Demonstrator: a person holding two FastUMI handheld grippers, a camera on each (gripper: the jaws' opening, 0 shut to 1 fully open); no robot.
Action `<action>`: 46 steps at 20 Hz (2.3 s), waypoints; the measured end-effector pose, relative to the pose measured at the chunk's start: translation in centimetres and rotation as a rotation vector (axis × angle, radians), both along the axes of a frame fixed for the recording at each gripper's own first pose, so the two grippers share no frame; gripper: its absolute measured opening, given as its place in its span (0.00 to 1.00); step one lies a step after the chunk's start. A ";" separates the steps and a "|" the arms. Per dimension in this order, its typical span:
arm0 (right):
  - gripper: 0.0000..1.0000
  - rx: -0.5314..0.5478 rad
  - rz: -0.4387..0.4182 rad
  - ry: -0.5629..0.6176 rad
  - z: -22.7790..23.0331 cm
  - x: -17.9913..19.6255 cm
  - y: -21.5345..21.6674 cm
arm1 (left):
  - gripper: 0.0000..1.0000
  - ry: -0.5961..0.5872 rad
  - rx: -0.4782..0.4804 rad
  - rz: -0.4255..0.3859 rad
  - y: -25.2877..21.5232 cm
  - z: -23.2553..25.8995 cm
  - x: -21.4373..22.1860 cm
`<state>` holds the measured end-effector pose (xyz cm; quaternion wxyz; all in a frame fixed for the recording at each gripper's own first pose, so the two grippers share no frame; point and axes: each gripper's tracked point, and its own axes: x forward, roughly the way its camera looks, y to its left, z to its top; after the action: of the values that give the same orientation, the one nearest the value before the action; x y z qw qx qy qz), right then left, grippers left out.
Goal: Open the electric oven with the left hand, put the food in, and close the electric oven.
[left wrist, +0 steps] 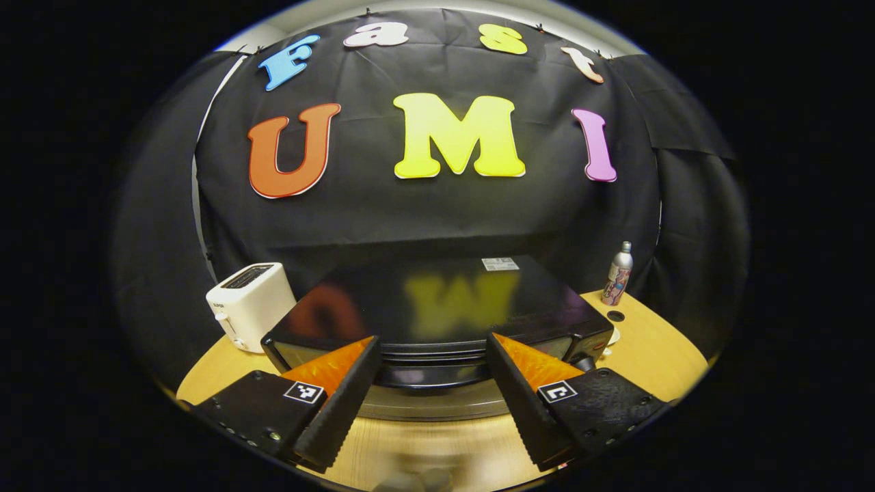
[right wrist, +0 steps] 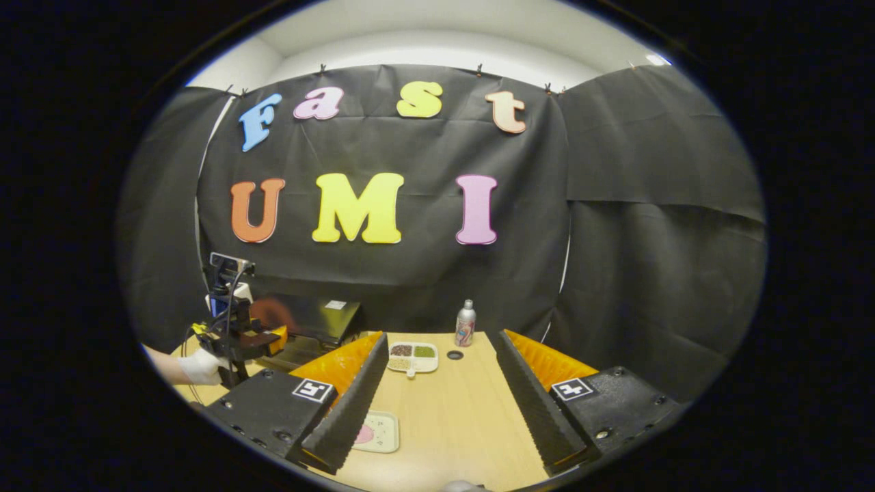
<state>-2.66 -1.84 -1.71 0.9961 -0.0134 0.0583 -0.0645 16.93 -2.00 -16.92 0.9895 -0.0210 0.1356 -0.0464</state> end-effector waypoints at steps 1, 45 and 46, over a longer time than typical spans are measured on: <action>0.96 -0.001 0.000 -0.001 0.1 0.0 0.0 | 0.95 0.001 0.003 0.002 -0.2 0.0 -0.2; 0.96 -0.028 0.206 -0.033 4.1 4.2 4.6 | 0.96 0.018 -0.035 0.053 0.5 0.1 -0.8; 0.96 -0.025 0.202 -0.029 3.9 4.2 4.5 | 0.96 0.019 -0.007 0.067 1.0 -0.3 -1.0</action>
<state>1.54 2.66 2.16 0.9980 -0.0309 0.0415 0.0355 15.92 -1.03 -17.20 0.9890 -0.0291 0.1441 -0.0137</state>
